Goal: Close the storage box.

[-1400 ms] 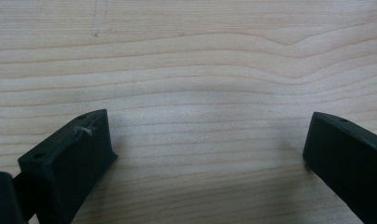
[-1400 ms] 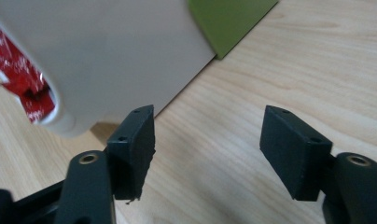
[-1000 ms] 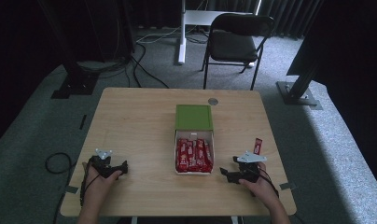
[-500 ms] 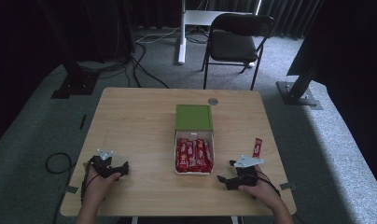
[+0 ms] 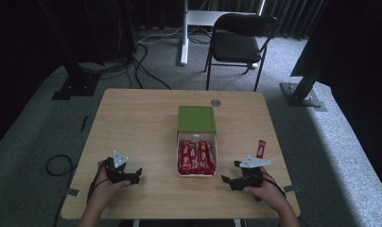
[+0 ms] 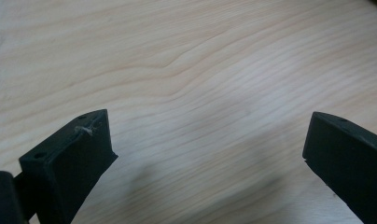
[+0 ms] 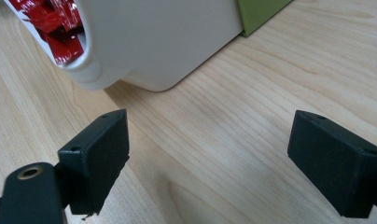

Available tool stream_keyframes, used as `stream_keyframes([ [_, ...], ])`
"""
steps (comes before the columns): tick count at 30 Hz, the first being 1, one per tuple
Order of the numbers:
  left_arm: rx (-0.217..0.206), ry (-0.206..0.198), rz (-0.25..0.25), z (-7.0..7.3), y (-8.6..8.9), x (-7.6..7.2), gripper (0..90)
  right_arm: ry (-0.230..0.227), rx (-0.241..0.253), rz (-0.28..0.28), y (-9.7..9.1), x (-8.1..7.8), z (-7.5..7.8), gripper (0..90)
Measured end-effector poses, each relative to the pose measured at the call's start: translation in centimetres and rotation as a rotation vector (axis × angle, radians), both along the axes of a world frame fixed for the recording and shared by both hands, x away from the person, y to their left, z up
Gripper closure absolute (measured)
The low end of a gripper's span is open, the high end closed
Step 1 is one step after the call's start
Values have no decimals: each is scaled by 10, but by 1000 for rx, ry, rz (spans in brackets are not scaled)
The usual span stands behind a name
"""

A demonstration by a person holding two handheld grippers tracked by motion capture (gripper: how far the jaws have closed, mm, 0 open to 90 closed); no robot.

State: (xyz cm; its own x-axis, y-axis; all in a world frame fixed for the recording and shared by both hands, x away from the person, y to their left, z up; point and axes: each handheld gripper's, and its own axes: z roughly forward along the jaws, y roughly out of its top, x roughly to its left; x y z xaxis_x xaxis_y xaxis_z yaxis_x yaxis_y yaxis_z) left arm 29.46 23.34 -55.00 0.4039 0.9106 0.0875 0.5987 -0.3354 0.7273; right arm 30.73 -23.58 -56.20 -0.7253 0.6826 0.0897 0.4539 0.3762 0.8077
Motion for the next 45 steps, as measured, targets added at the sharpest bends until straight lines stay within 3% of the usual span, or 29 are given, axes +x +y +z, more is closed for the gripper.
stream_keyframes([
  [8,-3,-14,-84,3,-14,-3,21,-6,-5,24,3,-2,4,124],
  [11,14,-26,-135,5,-23,-5,21,-13,4,34,5,-2,8,125],
  [14,1,-41,-165,8,-28,-6,21,-17,7,39,6,-2,11,125],
  [15,-24,-45,-192,11,-34,-6,21,-21,15,45,7,-2,14,125],
  [20,-22,-60,-247,17,-47,-6,21,-33,34,55,9,-2,21,125],
  [24,-51,-88,-307,24,-61,-7,21,-46,61,84,12,-3,28,130],
  [27,-71,-94,-322,28,-67,-7,21,-57,103,96,14,-4,35,133],
  [30,-158,-87,-326,34,-72,-5,21,-77,131,97,15,-3,42,134],
  [35,-176,-126,-342,41,-79,-3,21,-99,206,83,14,0,51,134],
  [38,-162,-156,-361,44,-85,-2,21,-102,206,76,15,2,52,135],
  [45,-167,-169,-389,46,-93,0,21,-95,195,60,16,8,46,137],
])
